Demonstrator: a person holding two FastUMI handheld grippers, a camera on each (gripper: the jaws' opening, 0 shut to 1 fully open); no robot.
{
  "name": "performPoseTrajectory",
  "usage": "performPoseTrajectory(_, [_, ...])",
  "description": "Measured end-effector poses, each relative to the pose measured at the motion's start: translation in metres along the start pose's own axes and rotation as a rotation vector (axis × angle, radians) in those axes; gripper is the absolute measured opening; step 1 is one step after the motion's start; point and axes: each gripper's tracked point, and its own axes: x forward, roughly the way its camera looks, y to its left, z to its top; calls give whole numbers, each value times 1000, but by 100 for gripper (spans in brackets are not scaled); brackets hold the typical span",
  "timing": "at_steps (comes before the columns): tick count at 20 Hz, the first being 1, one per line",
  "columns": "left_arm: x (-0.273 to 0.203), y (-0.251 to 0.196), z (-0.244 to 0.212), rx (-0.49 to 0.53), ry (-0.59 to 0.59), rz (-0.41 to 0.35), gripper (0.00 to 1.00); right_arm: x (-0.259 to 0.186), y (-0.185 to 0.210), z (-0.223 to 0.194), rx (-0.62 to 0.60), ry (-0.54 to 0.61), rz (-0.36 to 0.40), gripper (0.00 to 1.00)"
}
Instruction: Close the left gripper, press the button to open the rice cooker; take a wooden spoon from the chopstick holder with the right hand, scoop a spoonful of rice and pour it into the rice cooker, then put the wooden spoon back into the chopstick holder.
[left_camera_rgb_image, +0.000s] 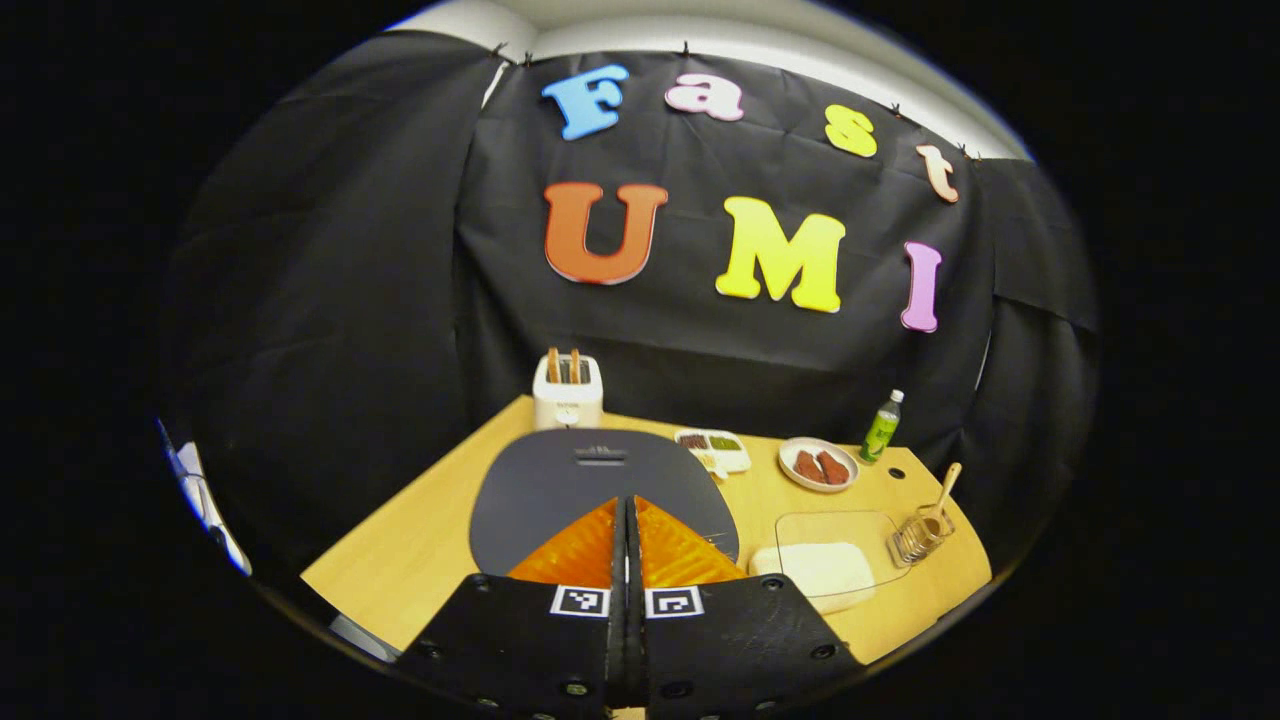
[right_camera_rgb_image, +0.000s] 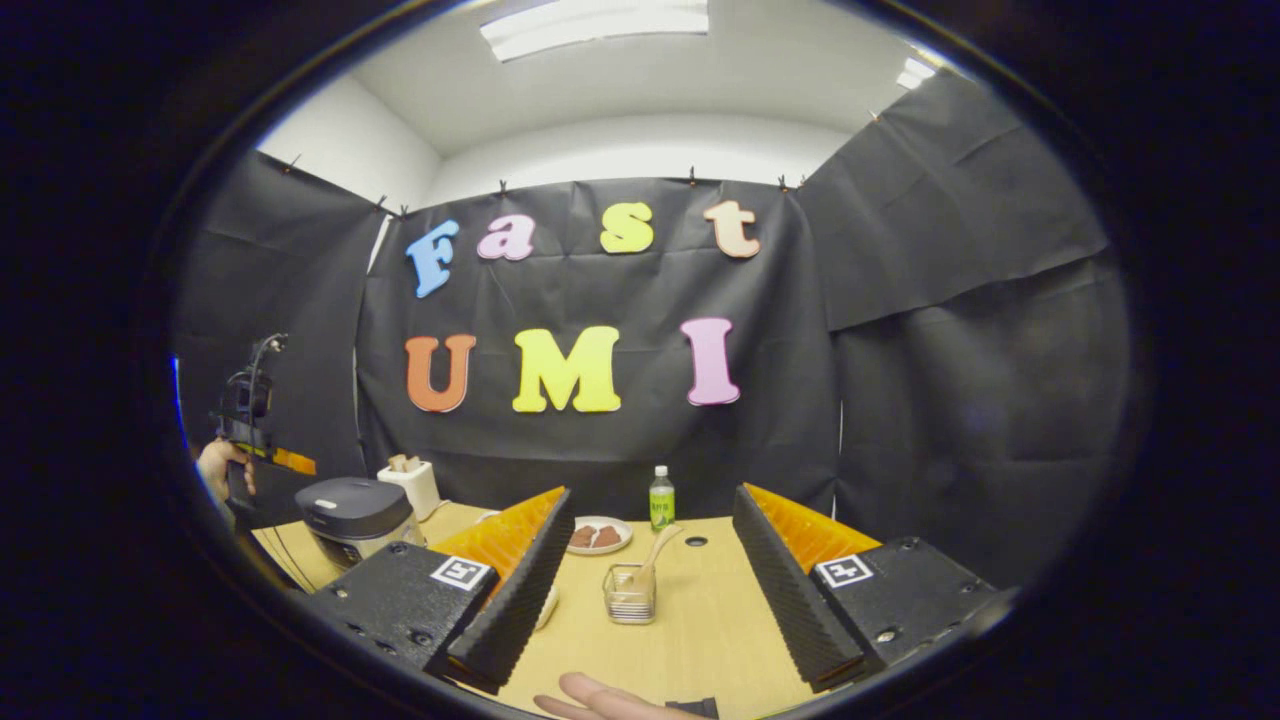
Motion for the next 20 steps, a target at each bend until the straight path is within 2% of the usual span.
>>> performPoseTrajectory(3, [17,18,-19,31,94,67,0,-13,-11,-9,14,11,2,94])
performPoseTrajectory(5, [19,17,-34,0,161,64,0,-20,-15,-13,25,22,10,94])
performPoseTrajectory(9, [14,16,-40,-6,194,75,0,-29,-24,-9,24,-6,5,94])
performPoseTrajectory(10, [14,15,-39,-8,196,87,0,-32,-25,-10,25,-9,1,100])
performPoseTrajectory(14, [19,14,-48,-8,198,107,0,-29,-34,-18,40,-2,-20,100])
performPoseTrajectory(15, [23,12,-50,-12,207,99,0,-26,-36,-23,49,11,-26,94])
performPoseTrajectory(16, [19,14,-45,-35,178,91,0,-23,-37,-28,56,24,-27,100])
performPoseTrajectory(18, [16,15,-42,-65,162,71,0,-15,-41,-40,69,57,-33,100])
performPoseTrajectory(20, [9,19,-36,-93,89,102,0,-3,-45,-54,85,101,-39,100])
